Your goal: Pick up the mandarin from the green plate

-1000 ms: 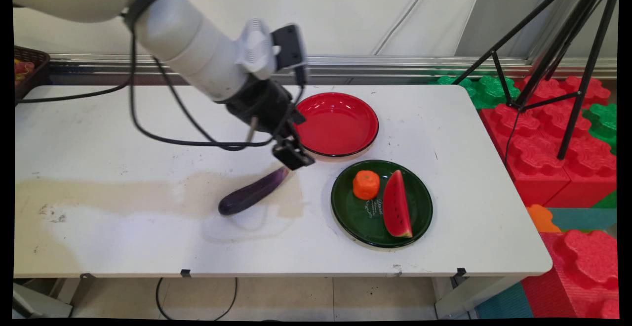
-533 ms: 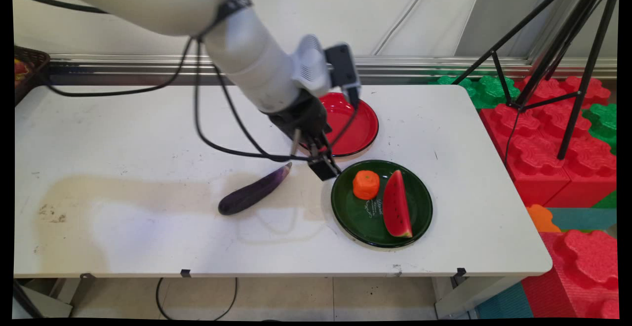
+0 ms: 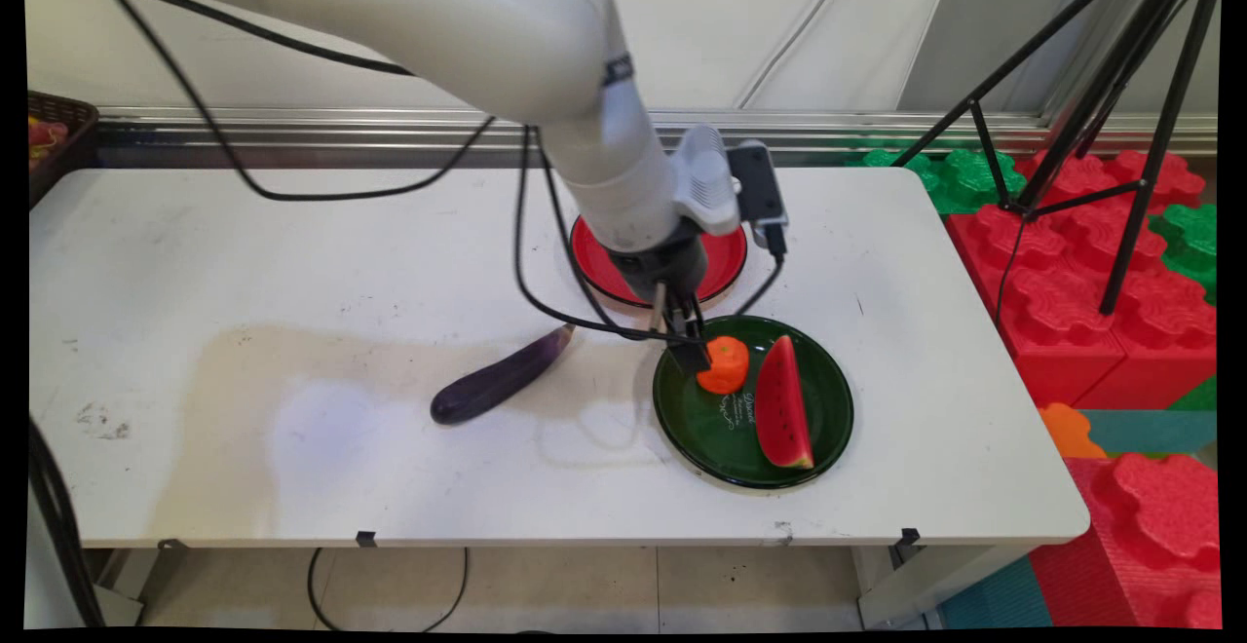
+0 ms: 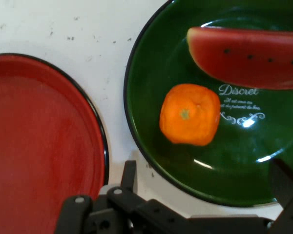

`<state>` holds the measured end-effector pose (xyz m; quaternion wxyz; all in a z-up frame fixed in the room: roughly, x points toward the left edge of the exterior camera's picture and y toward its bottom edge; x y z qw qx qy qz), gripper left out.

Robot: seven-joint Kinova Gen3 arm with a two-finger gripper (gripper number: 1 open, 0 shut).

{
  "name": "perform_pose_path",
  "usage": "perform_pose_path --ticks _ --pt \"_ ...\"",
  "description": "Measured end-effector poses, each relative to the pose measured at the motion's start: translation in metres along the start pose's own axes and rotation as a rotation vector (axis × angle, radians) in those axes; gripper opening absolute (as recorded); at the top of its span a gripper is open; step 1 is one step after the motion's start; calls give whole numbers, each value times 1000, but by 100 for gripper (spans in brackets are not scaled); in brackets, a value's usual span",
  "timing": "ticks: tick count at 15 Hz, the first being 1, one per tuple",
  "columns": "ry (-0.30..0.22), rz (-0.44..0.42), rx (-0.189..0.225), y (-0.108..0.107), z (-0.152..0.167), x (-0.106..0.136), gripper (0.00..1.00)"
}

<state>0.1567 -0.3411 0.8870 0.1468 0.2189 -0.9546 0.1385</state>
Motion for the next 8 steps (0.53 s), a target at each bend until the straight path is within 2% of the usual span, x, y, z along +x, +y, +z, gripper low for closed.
perform_pose_path --ticks 8 --pt "-48 22 -39 -10 66 22 100"
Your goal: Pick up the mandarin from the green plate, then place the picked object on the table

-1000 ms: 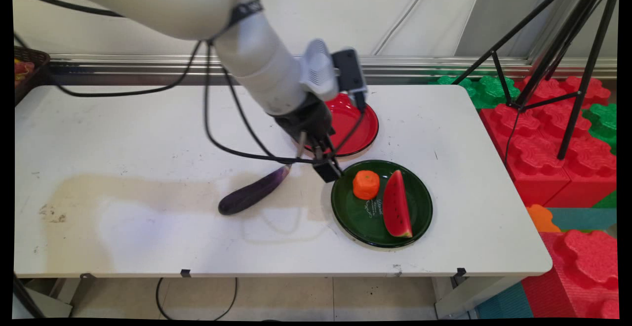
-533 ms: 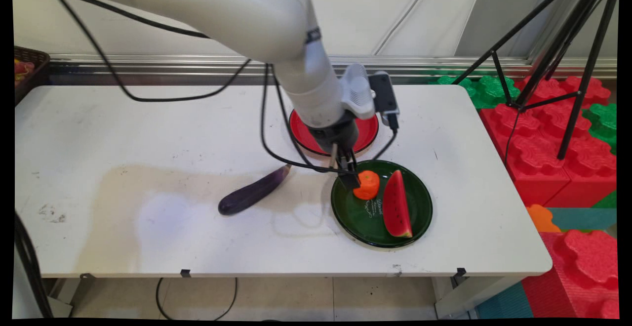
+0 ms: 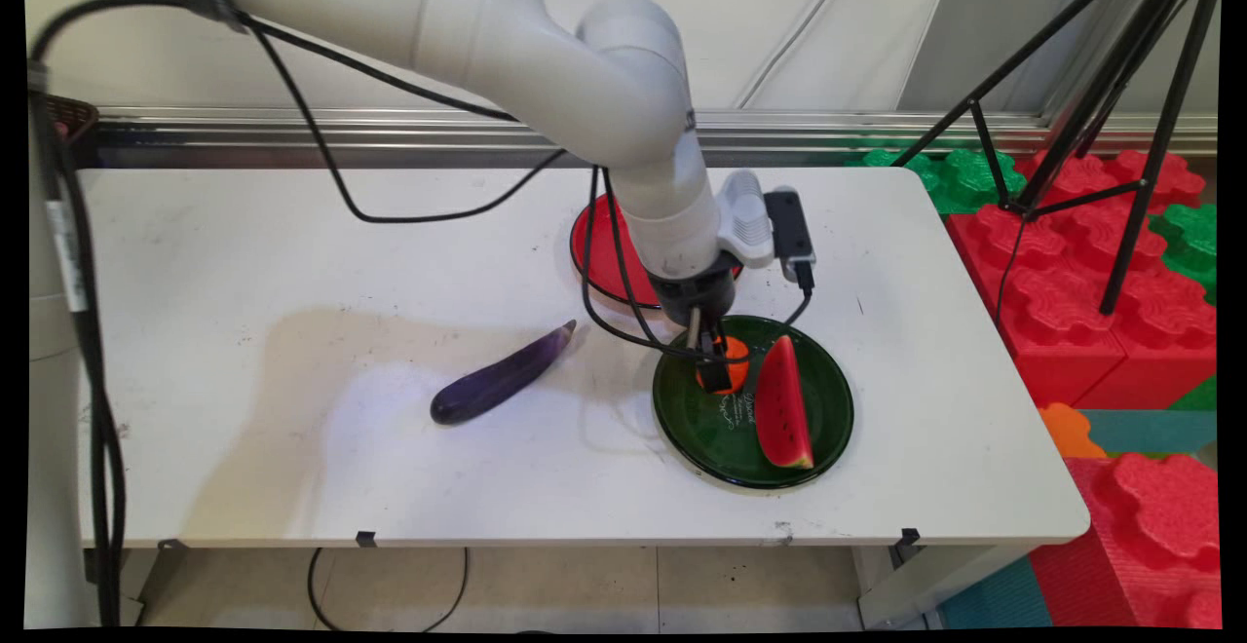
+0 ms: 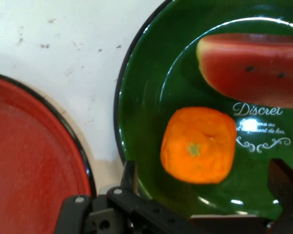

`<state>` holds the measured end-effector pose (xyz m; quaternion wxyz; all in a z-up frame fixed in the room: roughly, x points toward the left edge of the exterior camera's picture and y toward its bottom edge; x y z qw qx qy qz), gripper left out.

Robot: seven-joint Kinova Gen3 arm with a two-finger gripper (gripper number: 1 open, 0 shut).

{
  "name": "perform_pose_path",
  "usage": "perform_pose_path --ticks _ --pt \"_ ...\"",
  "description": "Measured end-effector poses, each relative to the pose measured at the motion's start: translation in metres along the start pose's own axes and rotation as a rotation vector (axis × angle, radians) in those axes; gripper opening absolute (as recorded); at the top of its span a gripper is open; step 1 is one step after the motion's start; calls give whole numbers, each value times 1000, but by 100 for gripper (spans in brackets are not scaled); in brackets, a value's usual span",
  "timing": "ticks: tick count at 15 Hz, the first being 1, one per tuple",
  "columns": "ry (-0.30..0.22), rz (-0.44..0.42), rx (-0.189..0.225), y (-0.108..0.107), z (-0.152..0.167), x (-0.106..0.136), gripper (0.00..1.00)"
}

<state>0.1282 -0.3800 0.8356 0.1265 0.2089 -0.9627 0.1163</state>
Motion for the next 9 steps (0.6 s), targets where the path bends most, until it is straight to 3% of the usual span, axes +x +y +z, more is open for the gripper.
perform_pose_path --ticks 6,7,9 --pt "-17 -1 -33 -3 29 6 100" --pt "-18 -3 -36 -3 31 6 0" --pt "-18 -4 -39 -3 33 6 0"
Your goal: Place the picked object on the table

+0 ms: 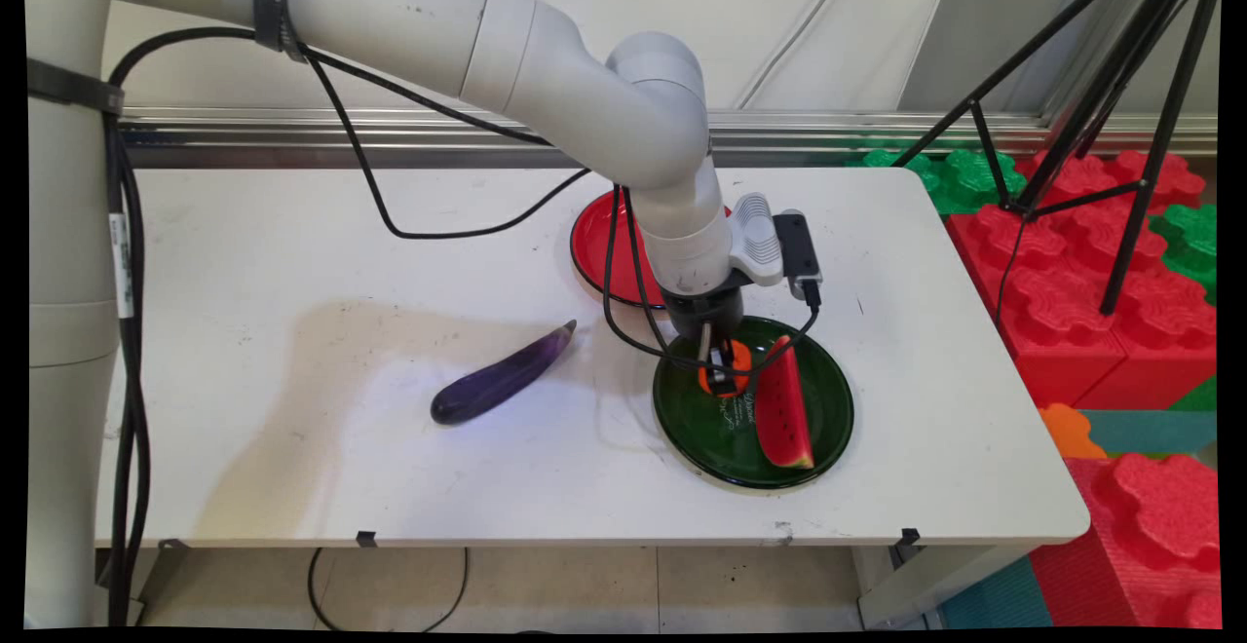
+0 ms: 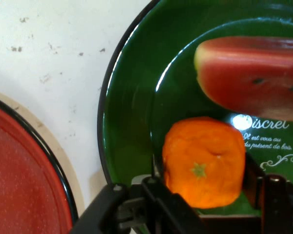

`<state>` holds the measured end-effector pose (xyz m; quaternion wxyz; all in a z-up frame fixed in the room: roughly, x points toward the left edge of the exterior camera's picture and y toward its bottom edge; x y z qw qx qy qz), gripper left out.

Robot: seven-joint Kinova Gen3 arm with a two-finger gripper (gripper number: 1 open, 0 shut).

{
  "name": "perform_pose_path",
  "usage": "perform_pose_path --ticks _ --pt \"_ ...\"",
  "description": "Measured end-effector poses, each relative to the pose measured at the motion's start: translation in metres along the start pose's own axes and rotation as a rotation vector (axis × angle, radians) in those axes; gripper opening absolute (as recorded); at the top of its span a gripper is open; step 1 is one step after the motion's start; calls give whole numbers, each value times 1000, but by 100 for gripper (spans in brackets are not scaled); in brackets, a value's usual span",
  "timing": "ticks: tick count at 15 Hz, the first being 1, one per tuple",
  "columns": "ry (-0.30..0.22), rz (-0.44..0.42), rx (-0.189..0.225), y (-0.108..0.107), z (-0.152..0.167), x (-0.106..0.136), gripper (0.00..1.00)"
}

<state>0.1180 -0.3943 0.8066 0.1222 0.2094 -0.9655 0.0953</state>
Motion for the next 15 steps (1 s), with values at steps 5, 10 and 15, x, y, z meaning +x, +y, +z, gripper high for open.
perform_pose_path --ticks 5,10,15 --pt "24 -8 7 -3 -12 -4 0" --pt "88 -32 34 -8 -50 -8 0" --pt "181 -49 86 -16 -119 -14 0"
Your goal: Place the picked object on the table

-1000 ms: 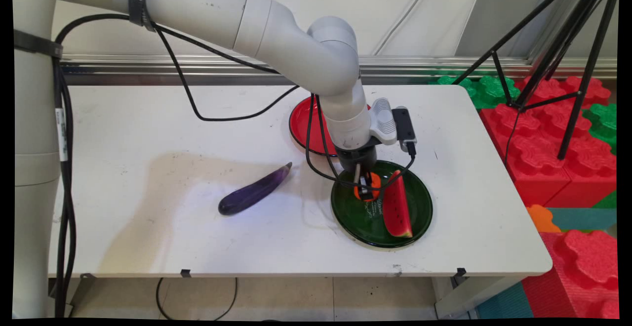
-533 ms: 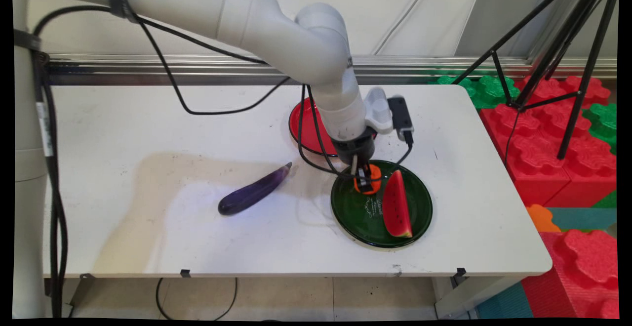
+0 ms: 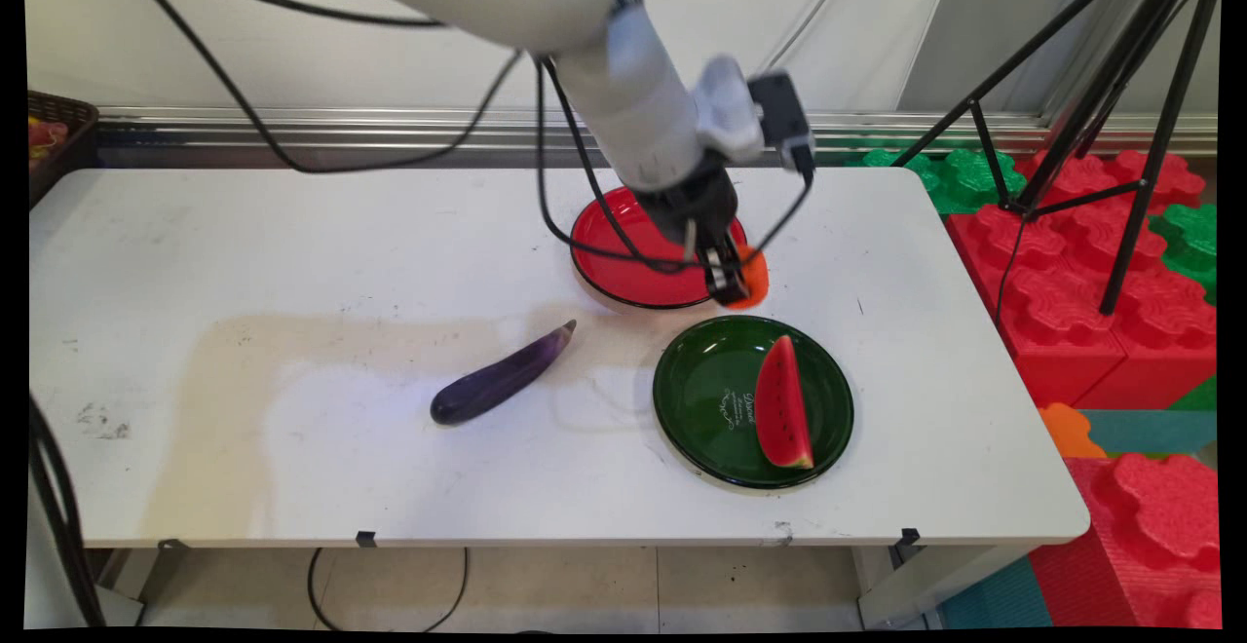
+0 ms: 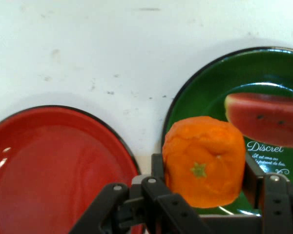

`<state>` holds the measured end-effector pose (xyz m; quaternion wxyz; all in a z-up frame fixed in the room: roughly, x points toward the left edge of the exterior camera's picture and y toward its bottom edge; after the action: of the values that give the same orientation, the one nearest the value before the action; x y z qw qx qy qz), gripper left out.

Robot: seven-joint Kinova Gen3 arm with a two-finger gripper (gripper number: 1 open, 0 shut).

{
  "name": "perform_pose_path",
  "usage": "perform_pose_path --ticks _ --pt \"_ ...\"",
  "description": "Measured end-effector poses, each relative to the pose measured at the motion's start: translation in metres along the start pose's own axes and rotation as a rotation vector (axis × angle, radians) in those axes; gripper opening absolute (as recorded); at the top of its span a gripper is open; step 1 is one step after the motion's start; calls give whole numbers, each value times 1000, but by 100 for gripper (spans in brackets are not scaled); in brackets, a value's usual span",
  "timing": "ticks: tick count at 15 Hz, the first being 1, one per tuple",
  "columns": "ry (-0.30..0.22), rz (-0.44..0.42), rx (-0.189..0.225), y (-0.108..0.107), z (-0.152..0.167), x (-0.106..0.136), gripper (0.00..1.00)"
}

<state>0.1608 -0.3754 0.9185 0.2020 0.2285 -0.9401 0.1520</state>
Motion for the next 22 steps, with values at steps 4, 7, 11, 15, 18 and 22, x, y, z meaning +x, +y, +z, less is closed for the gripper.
perform_pose_path --ticks 4,7,11,15,18,22 --pt "45 -13 35 -12 -44 -2 0" --pt "64 -37 65 -22 -77 -11 0" --pt "49 -93 102 -36 -111 -40 0" --pt "-1 -127 127 -46 -120 -72 0" --pt "-65 -124 140 -56 -116 -103 0" --pt "-146 -98 128 -67 -97 -137 0"
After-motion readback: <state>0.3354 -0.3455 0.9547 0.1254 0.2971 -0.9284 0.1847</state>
